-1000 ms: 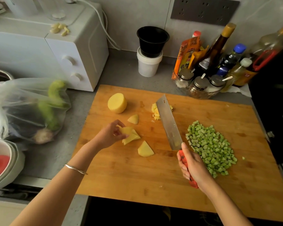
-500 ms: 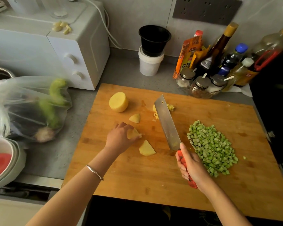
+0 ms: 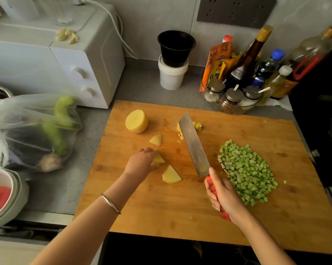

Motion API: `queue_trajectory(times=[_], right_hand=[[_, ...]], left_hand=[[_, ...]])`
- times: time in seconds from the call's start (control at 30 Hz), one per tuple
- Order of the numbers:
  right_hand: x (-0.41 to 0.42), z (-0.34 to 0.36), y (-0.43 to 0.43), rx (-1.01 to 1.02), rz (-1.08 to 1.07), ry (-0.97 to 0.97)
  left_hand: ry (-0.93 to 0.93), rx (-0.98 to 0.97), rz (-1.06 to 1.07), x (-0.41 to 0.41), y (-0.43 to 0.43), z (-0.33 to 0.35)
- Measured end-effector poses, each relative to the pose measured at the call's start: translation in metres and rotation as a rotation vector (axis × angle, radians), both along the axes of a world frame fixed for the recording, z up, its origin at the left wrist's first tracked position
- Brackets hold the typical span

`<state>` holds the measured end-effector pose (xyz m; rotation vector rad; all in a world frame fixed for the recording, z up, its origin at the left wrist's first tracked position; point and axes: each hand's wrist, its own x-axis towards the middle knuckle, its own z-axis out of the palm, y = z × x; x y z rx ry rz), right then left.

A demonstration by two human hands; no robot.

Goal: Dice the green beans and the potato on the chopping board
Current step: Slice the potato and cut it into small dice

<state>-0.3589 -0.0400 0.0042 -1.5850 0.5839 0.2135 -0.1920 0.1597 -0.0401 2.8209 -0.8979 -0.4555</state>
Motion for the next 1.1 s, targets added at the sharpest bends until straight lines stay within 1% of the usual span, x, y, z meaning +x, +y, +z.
queue_trajectory(times=[0.13, 0.23, 0.33, 0.43, 0.6, 0.87, 1.0, 1.1], right_hand=[[-0.001, -0.001, -0.002, 0.002, -0.019, 0.002], [-0.001, -0.003, -0.003, 0.000, -0.021, 0.008], [-0.001, -0.003, -0.005, -0.013, -0.009, 0.012], [-0.001, -0.005, -0.007, -0.043, 0.006, 0.011], [-0.003, -0.010, -0.010, -0.084, 0.030, 0.024], [-0.001, -0.013, -0.010, -0.092, 0.032, 0.038], [-0.001, -0.013, -0.009, -0.078, 0.032, 0.033], [-0.002, -0.017, -0.008, -0.077, 0.022, 0.041]], left_hand=[[0.048, 0.051, 0.006, 0.003, -0.006, 0.002], [0.072, 0.016, -0.038, 0.009, -0.006, 0.002], [0.137, -0.052, -0.080, 0.012, -0.003, 0.003], [0.141, -0.029, -0.103, 0.015, -0.004, 0.003], [0.212, -0.072, -0.061, 0.014, -0.003, 0.000], [0.189, -0.076, 0.011, 0.006, 0.003, 0.002], [0.210, -0.172, 0.073, 0.000, 0.006, 0.013], [0.228, -0.231, -0.008, -0.015, -0.007, 0.020]])
